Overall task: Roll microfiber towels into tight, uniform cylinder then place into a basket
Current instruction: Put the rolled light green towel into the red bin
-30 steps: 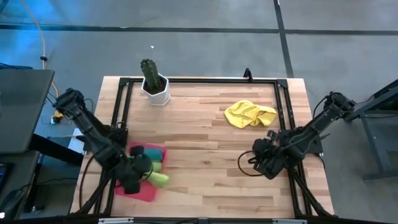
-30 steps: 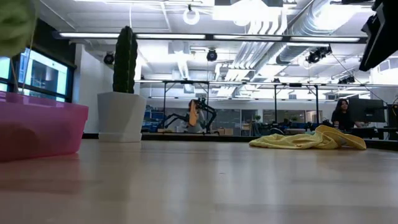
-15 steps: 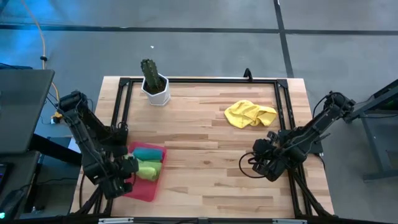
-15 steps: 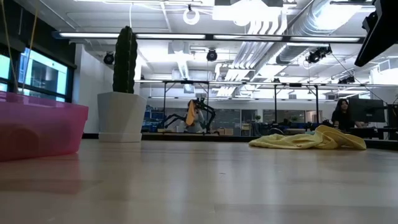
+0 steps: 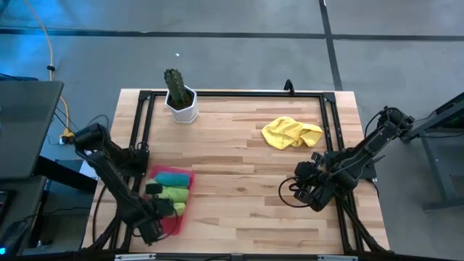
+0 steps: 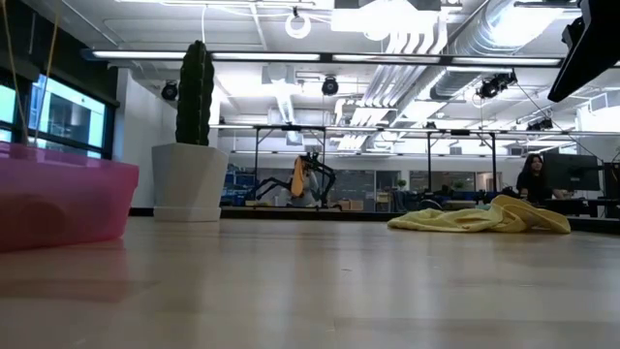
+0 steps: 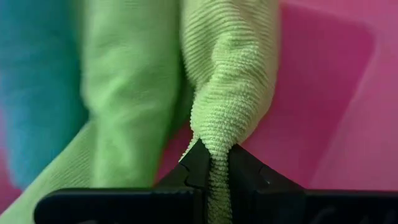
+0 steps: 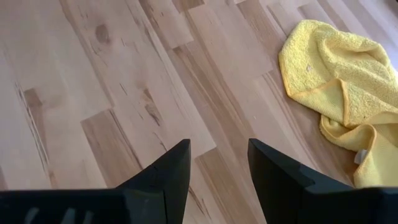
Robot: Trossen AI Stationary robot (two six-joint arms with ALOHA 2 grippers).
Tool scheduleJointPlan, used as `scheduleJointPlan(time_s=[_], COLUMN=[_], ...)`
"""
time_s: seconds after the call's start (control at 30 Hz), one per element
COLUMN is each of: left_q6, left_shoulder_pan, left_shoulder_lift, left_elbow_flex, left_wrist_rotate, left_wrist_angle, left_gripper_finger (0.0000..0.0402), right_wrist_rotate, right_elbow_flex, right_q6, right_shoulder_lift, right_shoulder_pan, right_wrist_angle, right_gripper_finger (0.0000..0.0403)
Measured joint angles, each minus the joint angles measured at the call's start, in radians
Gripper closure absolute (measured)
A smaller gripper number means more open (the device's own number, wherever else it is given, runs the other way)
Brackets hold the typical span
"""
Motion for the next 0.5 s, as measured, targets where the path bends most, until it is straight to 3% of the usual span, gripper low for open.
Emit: scheduleJointPlan(time_s=[0.33, 0.5], left_q6=[0.097, 0.097], left_shoulder_pan=[0.099, 0.135], left_shoulder_lift=[0.066, 0.067], left_elbow_flex=[0.001, 0.001], left_wrist_rotate=[0.042, 0.08], left_wrist_angle=[0.013, 0.012], left_gripper_finger=[0.0376, 0.0338], right_wrist_rotate=[0.0, 0.0], right_elbow_flex=[0.0, 0.0], right_q6=[0.0, 0.0], right_shoulder_lift=[0.0, 0.0], right_shoulder_pan=[0.0, 0.0], right_wrist_angle=[0.01, 0.012], right_gripper_finger=[0.0249, 0.0249])
